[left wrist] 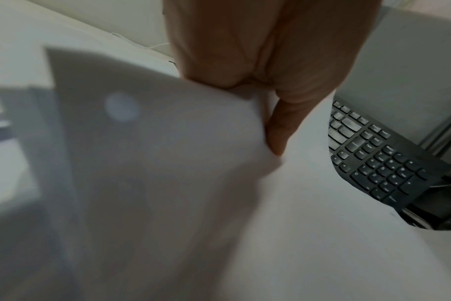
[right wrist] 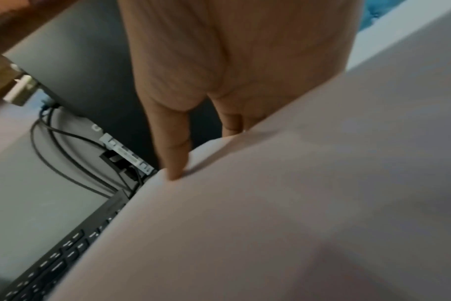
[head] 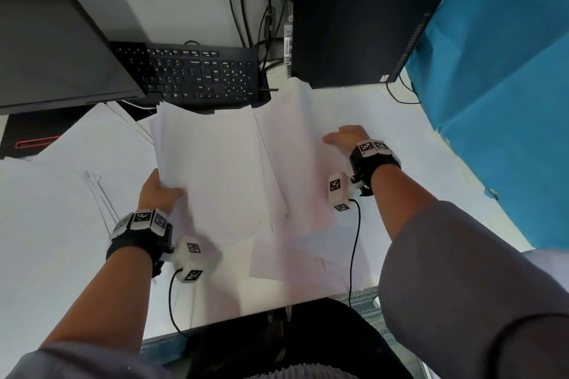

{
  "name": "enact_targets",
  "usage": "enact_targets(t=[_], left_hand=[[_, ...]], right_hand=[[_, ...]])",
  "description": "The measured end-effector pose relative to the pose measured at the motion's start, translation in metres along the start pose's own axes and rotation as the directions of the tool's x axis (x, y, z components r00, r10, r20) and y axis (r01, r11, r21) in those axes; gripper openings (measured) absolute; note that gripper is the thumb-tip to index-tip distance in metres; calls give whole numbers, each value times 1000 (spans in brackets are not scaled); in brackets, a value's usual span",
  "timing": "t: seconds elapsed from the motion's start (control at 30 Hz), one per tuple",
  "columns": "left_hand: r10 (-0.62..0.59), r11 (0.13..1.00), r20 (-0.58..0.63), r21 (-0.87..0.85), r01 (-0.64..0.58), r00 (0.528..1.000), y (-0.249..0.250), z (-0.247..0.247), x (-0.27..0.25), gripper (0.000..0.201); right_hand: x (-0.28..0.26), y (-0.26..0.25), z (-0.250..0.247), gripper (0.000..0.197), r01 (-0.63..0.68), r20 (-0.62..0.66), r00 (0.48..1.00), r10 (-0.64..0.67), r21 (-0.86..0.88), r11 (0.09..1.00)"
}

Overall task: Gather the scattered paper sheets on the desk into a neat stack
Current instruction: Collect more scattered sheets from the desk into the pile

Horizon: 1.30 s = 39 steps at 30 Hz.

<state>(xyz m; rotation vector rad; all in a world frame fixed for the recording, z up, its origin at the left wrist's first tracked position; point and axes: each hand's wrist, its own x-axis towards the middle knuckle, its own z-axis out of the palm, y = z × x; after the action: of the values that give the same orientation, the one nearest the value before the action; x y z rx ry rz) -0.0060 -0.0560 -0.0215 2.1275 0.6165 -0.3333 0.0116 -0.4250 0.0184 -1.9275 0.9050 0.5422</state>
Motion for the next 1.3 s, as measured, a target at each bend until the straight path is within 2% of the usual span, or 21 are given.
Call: enact_targets(t=[0.1, 0.23, 0.27, 0.37, 0.47, 0.53, 0.6, 0.67, 0.7, 0.8, 0.97, 1.1, 1.3], left_hand=[[10, 1000, 3, -4, -10, 1000, -1, -2, -2, 46], [15, 999, -1, -41, -15, 1000, -1, -5, -2, 47], [18, 999, -4, -44, -18, 1000, -1, -6, -3, 46], [23, 997, -7, -70, -23, 1000, -1, -8, -5, 44], [15, 994, -16, -106, -17, 1000, -4, -11, -8, 44], [-13, 988, -19, -153, 10, 1000, -9, -13, -12, 43], [-26, 982, -27, -186, 20, 999, -13, -17, -16, 43], [-27, 982, -39, -190, 19, 999, -14, -23, -16, 44], [-30, 982, -44, -186, 21, 999, -15, -24, -15, 44], [-8, 987, -63, -158, -2, 998, -15, -27, -16, 45], [-8, 996, -109, -90, -2, 994, -22, -22, -25, 44], [-21, 998, -153, -53, 13, 988, -25, -15, -29, 42], [-6, 1000, -182, 1, 6, 983, -27, -11, -34, 42]], right_hand=[[0, -3, -3, 91, 20, 50, 998, -25, 91, 996], [0, -18, -2, 92, 63, 26, 998, -63, 13, 998], [0, -22, -1, 86, 104, 12, 994, -104, -7, 995], [-5, -37, -8, 51, 282, -47, 958, -284, -41, 958], [-11, -51, -49, 47, 360, -113, 923, -369, -92, 929], [-6, -49, -80, 58, 308, -145, 923, -356, -275, 911], [-4, -32, -102, 73, 208, -106, 943, -315, -550, 808], [1, -5, -110, 85, 157, -44, 964, -262, -702, 695], [2, 11, -109, 88, 146, -21, 972, -235, -729, 668], [3, 48, -91, 89, 151, 36, 983, -181, -719, 678], [7, 78, -52, 92, 131, 64, 990, -125, -739, 661], [-1, 91, -32, 101, 155, 42, 982, -183, -731, 665], [-9, 102, -21, 109, 183, 99, 980, -173, -786, 590]])
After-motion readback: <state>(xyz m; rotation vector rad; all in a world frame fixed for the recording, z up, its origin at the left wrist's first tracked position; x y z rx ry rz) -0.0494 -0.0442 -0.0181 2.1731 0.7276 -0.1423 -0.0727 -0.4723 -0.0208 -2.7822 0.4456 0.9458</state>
